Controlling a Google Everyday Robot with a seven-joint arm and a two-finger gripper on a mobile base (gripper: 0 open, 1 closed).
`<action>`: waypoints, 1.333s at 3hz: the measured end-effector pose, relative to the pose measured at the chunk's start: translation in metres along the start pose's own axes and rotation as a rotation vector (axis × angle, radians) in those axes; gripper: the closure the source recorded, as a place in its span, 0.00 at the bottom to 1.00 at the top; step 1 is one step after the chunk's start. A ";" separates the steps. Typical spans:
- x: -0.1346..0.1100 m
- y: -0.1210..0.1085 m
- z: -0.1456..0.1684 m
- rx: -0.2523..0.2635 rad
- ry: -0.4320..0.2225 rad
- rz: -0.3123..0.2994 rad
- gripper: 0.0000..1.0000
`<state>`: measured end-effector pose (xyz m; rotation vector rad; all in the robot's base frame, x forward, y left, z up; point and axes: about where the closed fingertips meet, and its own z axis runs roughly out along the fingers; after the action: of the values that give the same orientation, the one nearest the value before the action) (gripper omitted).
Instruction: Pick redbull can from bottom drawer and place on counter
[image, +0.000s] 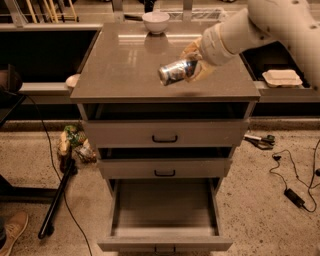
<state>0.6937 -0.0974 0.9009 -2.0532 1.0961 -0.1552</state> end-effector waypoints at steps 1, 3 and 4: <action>0.025 -0.024 0.024 -0.019 0.043 0.139 1.00; 0.072 -0.038 0.053 0.029 0.123 0.384 1.00; 0.091 -0.035 0.066 0.081 0.136 0.519 1.00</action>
Offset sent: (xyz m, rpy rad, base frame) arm 0.1101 -0.0098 -0.0222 0.1231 0.1899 -0.3433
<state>0.8017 -0.1156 0.8584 -1.6435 1.6393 -0.0750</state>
